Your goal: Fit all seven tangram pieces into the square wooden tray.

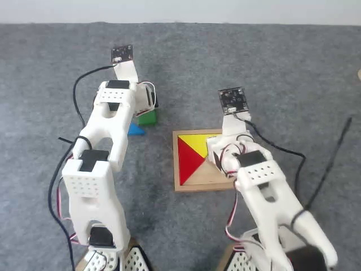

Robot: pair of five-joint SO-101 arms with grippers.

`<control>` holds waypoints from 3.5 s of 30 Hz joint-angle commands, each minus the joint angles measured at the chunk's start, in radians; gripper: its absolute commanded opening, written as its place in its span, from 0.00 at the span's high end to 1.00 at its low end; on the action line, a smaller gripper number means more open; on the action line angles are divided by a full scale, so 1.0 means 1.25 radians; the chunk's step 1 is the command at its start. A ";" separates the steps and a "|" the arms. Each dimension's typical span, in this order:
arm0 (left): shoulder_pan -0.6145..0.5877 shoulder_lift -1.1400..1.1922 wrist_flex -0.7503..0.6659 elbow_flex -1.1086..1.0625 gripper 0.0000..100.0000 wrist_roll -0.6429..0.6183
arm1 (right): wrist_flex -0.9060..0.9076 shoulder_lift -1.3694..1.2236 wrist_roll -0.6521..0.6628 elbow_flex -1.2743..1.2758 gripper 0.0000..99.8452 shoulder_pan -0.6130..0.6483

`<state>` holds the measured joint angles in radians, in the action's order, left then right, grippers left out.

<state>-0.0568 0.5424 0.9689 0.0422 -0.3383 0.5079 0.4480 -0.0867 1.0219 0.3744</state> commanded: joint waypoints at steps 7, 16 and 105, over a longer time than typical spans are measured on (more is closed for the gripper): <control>0.004 -0.025 -0.014 0.003 0.78 0.010 | -0.058 -0.171 0.044 -0.081 0.81 -0.009; 0.004 -0.025 -0.014 0.003 0.78 0.010 | 0.001 -0.100 0.041 -0.082 0.81 0.002; 0.050 0.340 0.627 0.689 0.79 0.086 | 0.186 0.616 0.231 0.351 0.81 -0.258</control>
<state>0.0292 1.0134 1.7177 0.9014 -0.2294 0.7626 1.2060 0.1926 1.4684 0.0476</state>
